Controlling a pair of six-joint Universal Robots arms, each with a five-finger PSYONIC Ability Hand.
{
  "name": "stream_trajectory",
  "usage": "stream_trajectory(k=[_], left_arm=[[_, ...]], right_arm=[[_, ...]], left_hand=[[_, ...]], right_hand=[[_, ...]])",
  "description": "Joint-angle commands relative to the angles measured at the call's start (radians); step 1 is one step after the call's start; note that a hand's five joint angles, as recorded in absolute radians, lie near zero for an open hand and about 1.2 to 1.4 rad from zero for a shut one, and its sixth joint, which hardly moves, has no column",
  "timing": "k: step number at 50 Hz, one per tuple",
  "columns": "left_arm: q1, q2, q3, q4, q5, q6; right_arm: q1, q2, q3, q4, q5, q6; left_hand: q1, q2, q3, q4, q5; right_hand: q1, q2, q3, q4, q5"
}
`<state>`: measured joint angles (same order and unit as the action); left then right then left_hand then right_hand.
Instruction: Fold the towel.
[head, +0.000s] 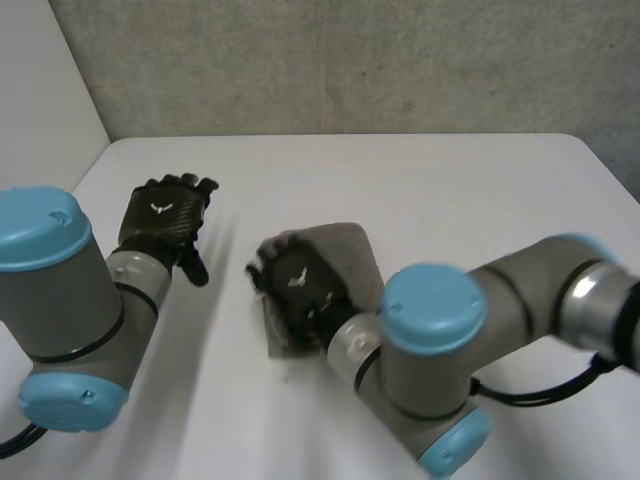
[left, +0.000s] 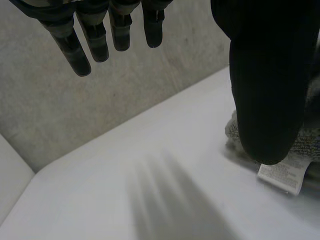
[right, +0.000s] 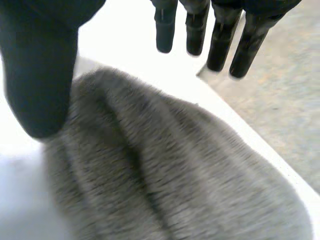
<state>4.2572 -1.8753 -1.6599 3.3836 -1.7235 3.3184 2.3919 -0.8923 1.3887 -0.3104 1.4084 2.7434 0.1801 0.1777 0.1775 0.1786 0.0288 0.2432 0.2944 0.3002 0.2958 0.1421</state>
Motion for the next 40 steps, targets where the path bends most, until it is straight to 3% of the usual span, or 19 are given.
stream_trajectory(k=[1,3,9,20,29,32,40], left_arm=[[-0.057,-0.031,0.100,0.000,0.010,-0.080],[-0.082,-0.053,0.127,0.000,0.016,-0.097],[-0.143,-0.135,0.207,-0.010,0.100,-0.161],[-0.157,-0.323,0.233,-0.076,0.111,-0.194],[-0.140,-0.335,0.213,-0.099,0.074,-0.184],[-0.125,-0.312,0.209,-0.116,0.071,-0.183],[-0.088,-0.133,0.226,-0.155,0.079,-0.181]], right_arm=[[-0.129,-0.158,0.018,0.030,0.012,0.191],[-0.172,-0.189,0.018,0.063,0.009,0.292],[-0.253,-0.175,-0.003,0.148,0.000,0.401],[-0.275,0.001,-0.066,0.203,-0.011,0.401],[-0.275,0.090,-0.148,0.312,-0.031,0.354],[-0.280,0.069,-0.158,0.353,-0.025,0.318],[-0.313,-0.185,-0.103,0.312,0.007,0.306]], left_hand=[[0.028,0.030,0.030,0.029,0.004],[0.030,0.033,0.033,0.032,0.007],[0.039,0.042,0.042,0.041,0.016],[0.042,0.045,0.045,0.044,0.019],[0.036,0.039,0.039,0.038,0.013],[0.033,0.036,0.036,0.035,0.010],[0.030,0.033,0.033,0.032,0.007]], right_hand=[[-0.069,-0.120,-0.126,-0.121,-0.142],[-0.069,-0.120,-0.126,-0.121,-0.142],[-0.069,-0.120,-0.126,-0.121,-0.142],[-0.069,-0.120,-0.126,-0.121,-0.142],[-0.069,-0.120,-0.126,-0.121,-0.142],[-0.069,-0.120,-0.126,-0.121,-0.142],[-0.069,-0.120,-0.126,-0.121,-0.142]])
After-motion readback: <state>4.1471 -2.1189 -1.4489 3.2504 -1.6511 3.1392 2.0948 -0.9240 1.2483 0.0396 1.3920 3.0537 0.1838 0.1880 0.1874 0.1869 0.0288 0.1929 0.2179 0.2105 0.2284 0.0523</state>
